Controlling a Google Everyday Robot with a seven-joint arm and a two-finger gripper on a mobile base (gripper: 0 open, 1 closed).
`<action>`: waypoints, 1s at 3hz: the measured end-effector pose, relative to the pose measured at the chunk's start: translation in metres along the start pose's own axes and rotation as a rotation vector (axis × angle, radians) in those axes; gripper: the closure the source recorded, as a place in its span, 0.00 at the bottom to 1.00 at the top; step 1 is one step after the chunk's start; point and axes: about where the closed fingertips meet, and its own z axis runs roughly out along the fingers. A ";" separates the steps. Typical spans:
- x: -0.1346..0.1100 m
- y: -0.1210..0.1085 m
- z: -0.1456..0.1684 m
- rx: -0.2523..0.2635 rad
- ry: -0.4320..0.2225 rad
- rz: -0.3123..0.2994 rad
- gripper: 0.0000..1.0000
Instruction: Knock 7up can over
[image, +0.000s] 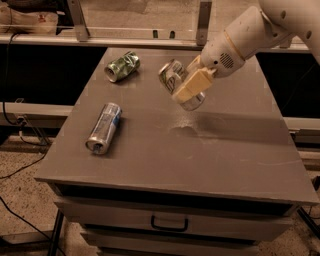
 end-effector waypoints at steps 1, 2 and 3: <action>0.006 -0.003 0.019 -0.014 0.021 -0.019 0.46; -0.001 -0.017 0.033 0.040 0.046 -0.053 0.46; -0.008 -0.025 0.040 0.093 0.097 -0.072 0.31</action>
Offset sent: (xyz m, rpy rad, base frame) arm 0.0408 0.0302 -0.0281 -0.1059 -0.1336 -0.0106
